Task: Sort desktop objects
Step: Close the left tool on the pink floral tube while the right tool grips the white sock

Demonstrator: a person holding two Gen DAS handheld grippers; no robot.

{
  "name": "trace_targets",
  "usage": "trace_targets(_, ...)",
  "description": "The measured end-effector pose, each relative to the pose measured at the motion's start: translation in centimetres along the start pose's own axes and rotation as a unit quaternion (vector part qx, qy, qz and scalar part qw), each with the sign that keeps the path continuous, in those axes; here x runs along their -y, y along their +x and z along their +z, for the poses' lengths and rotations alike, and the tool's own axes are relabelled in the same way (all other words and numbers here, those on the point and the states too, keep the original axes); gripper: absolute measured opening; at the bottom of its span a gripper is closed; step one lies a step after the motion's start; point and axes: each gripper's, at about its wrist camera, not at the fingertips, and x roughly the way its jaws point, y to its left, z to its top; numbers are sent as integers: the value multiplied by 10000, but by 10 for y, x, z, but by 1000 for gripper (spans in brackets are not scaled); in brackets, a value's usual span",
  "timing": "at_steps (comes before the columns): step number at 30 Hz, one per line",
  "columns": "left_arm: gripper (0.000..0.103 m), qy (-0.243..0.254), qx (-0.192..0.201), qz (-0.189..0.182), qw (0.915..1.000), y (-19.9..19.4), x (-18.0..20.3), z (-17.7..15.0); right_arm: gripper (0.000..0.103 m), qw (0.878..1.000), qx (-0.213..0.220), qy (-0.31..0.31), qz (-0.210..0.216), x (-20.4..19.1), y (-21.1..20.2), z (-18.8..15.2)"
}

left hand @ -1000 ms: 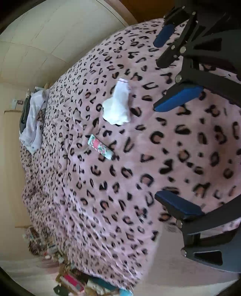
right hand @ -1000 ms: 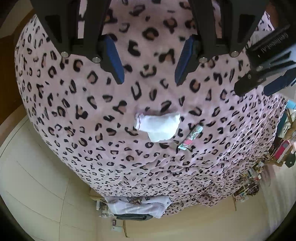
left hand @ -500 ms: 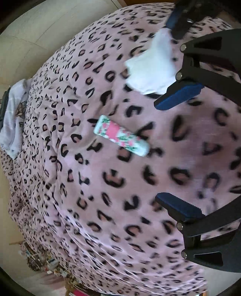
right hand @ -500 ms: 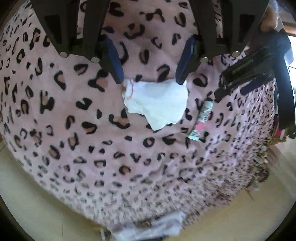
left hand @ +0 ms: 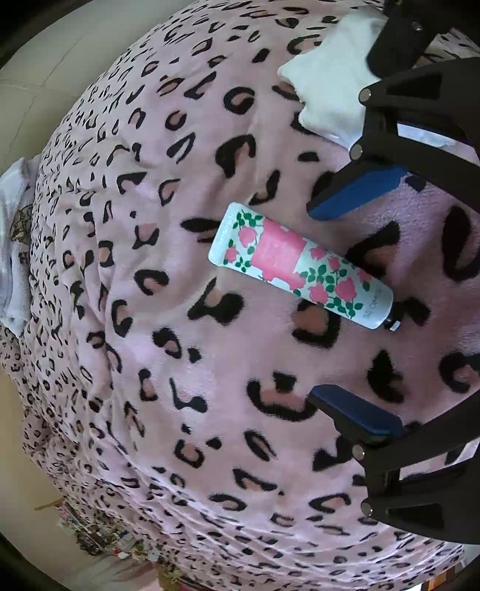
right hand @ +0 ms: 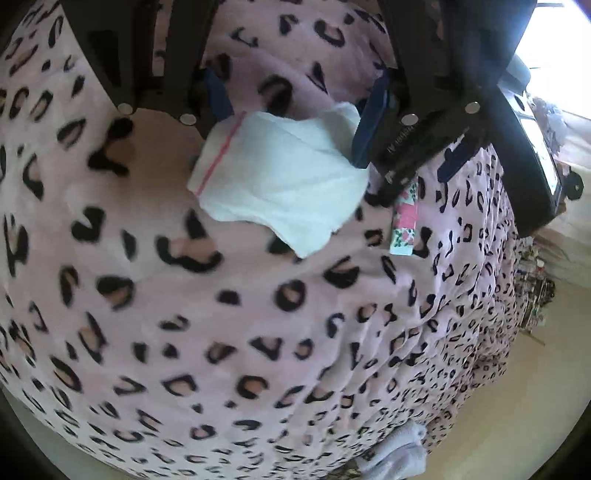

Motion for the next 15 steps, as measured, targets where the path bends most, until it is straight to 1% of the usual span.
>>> trace_targets(4,92,-137,-53,-68,9999,9,-4,-1,62,9999,-23,-12,126,-3,14,1)
trace_targets(7,91,-149,30,-26,9999,11,-4,-1,61,9995,163,-230,146,-7,18,-4)
trace_targets(9,90,-138,127,10,9998,10,-1,-2,58,9986,313,-386,163,-9,17,-7)
trace_targets(10,85,-123,138,-18,9998,11,0,-2,51,9982,321,-472,204,-9,18,-9)
trace_targets(11,73,-116,145,-64,9998,11,1,-2,43,9979,305,-522,240,-9,19,-9)
trace_targets(12,66,-123,153,-126,9997,11,3,-2,38,9977,302,-532,309,-8,22,-11)
trace_targets(13,56,-116,144,-178,9997,11,5,-2,32,9974,312,-518,384,-7,22,-12)
trace_targets(14,45,-79,145,-216,9996,10,8,-2,30,9972,316,-520,440,-7,23,-14)
trace_targets(15,42,1,170,-231,9996,8,12,-3,29,9969,332,-559,452,-7,23,-15)
